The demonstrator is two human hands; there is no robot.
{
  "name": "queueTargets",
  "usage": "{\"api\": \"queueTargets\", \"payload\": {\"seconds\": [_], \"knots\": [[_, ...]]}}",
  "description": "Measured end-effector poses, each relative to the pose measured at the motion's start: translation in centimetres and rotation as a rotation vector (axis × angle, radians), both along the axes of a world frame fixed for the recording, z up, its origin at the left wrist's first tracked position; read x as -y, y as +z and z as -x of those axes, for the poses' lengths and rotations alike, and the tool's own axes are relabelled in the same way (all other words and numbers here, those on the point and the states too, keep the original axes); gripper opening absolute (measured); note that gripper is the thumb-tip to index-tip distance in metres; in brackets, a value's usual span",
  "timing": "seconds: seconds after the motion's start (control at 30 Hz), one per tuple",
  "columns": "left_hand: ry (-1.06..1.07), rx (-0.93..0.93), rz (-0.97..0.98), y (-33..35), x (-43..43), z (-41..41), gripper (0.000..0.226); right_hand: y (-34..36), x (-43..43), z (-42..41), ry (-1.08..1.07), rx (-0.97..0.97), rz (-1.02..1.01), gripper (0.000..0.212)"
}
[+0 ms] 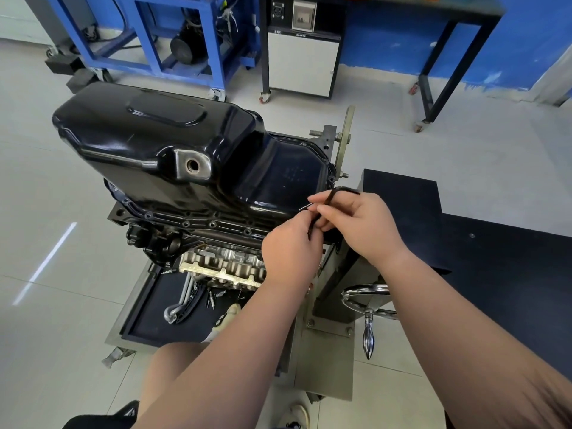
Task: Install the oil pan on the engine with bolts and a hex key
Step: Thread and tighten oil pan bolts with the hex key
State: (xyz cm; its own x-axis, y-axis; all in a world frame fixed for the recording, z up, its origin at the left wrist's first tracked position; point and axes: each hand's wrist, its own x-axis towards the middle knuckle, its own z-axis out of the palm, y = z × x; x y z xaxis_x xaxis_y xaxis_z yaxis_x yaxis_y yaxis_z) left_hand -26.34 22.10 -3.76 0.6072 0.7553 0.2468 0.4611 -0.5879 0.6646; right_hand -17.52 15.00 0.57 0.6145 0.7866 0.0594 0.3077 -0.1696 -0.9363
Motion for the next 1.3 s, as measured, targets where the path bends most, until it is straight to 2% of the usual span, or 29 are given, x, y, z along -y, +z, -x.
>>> {"api": "queueTargets", "payload": {"seconds": [0.13, 0.2, 0.3, 0.4, 0.43, 0.57, 0.7, 0.8, 0.9, 1.0, 1.1, 1.2, 1.3], "knots": [[0.001, 0.01, 0.058, 0.0, -0.1, 0.0, 0.009, 0.0, -0.2, 0.2, -0.071, -0.001, 0.007, 0.004], [0.016, -0.003, 0.074, -0.1, -0.1, -0.1, 0.011, -0.1, -0.3, 0.2, -0.092, 0.01, 0.009, 0.017], [0.01, -0.006, 0.049, -0.1, -0.3, 0.0, 0.008, 0.3, -0.1, 0.2, -0.038, -0.048, -0.019, 0.009], [-0.005, 0.015, 0.03, -0.2, -0.4, 0.2, 0.008, 0.5, 0.1, 0.3, 0.036, -0.057, -0.031, 0.027], [-0.012, 0.02, 0.025, -0.2, -0.4, 0.2, 0.01, 0.4, 0.1, 0.2, 0.028, -0.047, -0.027, 0.027], [-0.051, 0.02, 0.033, -0.1, -0.7, 0.4, 0.011, 0.2, -0.3, 0.3, -0.043, -0.042, -0.009, 0.007], [-0.068, 0.021, 0.11, 0.1, -1.4, 0.4, 0.011, 0.3, -0.8, 0.2, -0.066, 0.021, 0.016, 0.017], [-0.106, -0.01, 0.067, 0.4, -1.9, 0.6, 0.009, 0.5, -0.6, 0.3, 0.029, 0.01, -0.001, 0.009], [-0.153, -0.046, 0.078, 0.6, -2.2, 0.7, 0.008, 0.4, -0.5, 0.2, 0.073, 0.007, 0.006, 0.028], [-0.189, -0.051, 0.164, 0.8, -2.6, 0.7, 0.011, 0.3, -0.7, 0.0, 0.011, 0.04, 0.029, 0.021], [-0.204, -0.023, 0.184, 0.9, -2.8, 0.9, 0.013, 0.3, -1.0, 0.2, -0.024, 0.076, 0.035, 0.002], [-0.199, -0.042, 0.175, 1.2, -2.8, 0.9, 0.006, 0.3, -1.2, 0.2, -0.042, 0.109, 0.047, 0.02], [-0.23, -0.071, 0.164, 1.5, -3.1, 1.0, 0.011, 0.7, -1.0, 0.2, 0.017, 0.073, 0.051, 0.009]]}}
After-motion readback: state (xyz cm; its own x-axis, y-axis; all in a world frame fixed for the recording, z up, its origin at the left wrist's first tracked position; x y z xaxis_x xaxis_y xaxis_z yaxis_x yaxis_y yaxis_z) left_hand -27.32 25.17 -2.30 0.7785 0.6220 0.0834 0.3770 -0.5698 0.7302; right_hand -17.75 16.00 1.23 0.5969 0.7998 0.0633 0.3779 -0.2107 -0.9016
